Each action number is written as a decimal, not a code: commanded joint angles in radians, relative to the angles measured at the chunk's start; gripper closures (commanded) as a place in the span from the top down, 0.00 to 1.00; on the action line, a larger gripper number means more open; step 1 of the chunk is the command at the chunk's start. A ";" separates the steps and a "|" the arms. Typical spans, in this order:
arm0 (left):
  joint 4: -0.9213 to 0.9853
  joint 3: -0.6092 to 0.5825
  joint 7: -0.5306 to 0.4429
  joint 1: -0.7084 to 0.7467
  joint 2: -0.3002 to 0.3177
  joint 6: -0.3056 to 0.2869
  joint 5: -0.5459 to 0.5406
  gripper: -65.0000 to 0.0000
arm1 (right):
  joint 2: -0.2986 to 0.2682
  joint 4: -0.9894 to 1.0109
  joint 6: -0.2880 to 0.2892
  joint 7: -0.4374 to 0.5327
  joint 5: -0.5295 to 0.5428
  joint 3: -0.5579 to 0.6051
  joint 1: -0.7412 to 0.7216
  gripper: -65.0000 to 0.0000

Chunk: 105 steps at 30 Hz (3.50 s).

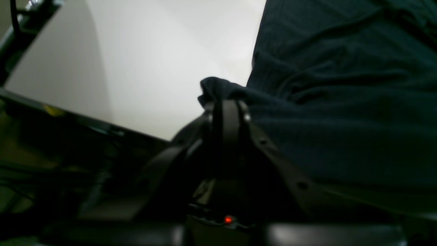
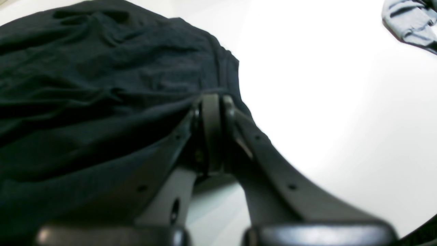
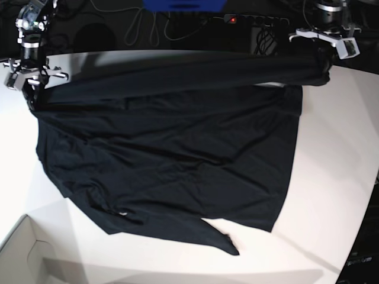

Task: Layout the t-shirt on the table in an organized manner, then fold the t-shirt properly
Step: 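Stretch the shirt between both grippers and drag it across the table, then lower the held shirt edge onto the table with both grippers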

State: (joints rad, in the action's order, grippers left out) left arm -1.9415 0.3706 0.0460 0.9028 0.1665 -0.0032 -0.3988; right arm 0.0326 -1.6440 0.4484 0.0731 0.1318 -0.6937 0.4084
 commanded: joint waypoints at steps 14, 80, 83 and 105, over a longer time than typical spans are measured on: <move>-0.020 0.003 -0.030 -0.055 0.000 0.004 -0.058 0.00 | -0.010 -0.012 -0.003 0.029 0.012 -0.004 -0.058 0.00; 0.063 0.112 0.717 -0.483 -0.086 0.006 -0.177 0.53 | -0.110 0.224 -0.003 -0.183 0.007 0.113 -0.424 0.00; 0.084 0.112 0.717 -0.463 -0.089 0.006 -0.177 0.53 | -0.110 0.224 -0.003 -0.183 0.007 0.113 -0.428 0.00; 0.218 0.103 0.716 -0.540 -0.138 0.006 -0.174 0.65 | -0.110 0.224 -0.003 -0.183 0.007 0.113 -0.394 0.00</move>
State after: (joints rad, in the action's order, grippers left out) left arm -1.7142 0.4721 0.7601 0.3664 0.0223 0.0040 -0.5671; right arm -0.0658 -1.4025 0.4450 -0.1379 0.1280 -0.5793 0.0200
